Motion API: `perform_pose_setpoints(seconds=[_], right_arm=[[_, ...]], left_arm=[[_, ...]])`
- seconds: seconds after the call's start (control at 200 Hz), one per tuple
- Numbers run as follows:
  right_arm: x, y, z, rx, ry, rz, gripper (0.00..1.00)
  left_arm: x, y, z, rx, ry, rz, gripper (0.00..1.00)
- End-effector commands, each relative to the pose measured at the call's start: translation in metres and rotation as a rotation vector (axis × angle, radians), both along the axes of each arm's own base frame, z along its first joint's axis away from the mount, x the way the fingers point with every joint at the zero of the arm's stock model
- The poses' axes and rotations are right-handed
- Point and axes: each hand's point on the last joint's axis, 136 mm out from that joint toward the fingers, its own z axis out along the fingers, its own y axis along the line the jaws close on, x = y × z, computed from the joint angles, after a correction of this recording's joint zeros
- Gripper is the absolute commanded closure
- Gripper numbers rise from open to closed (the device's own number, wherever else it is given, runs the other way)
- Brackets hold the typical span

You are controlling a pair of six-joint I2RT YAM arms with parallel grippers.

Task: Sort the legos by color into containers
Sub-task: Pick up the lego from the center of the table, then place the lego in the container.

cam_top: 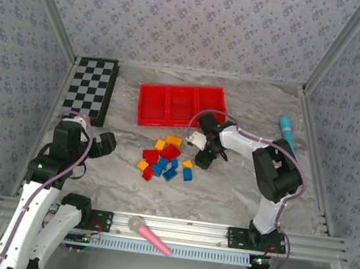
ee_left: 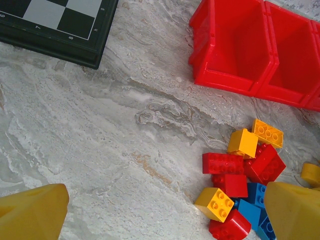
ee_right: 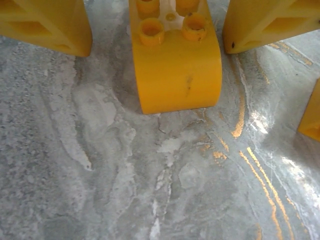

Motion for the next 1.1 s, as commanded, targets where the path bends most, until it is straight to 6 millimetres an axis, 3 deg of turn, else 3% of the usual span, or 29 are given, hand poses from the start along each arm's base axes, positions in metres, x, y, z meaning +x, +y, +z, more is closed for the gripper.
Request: perform_pose_setpoints(seconds=[0.0,0.18,0.315,0.47,0.575,0.745,0.89,0.99,1.094], right_arm=[[-0.001,-0.015,-0.009,-0.085,0.023,-0.018,0.33],[0.000,-0.014,-0.008,-0.086,0.010,-0.022,0.42],[0.011,-0.007,0.006,-0.064,-0.016,-0.047,0.68],[0.014,-0.002,0.024,-0.036,-0.052,-0.056,0.83],[0.017,0.008,0.050,0.041,-0.104,-0.088,0.90],[0.029,0.021,0.119,0.209,-0.220,-0.184,0.91],[0.062,0.015,0.180,0.336,-0.330,-0.340,0.89],[0.089,0.005,0.198,0.376,-0.361,-0.436,0.89],[0.118,-0.002,0.197,0.366,-0.346,-0.514,0.91]], left_arm=[[-0.001,-0.001,0.001,-0.004,-0.005,-0.005,0.00],[-0.001,-0.002,0.001,-0.004,-0.004,-0.006,0.00],[-0.001,-0.001,0.000,-0.003,-0.004,-0.005,0.00],[-0.001,-0.002,0.001,-0.004,-0.006,-0.006,0.00],[-0.001,-0.001,0.000,-0.004,-0.004,-0.005,0.00],[0.000,-0.002,-0.002,-0.006,-0.001,-0.004,0.00],[0.001,-0.003,-0.004,-0.007,0.017,-0.009,0.00],[0.001,-0.004,-0.004,-0.008,0.019,-0.011,0.00],[0.000,-0.003,-0.002,-0.008,0.007,-0.011,0.00]])
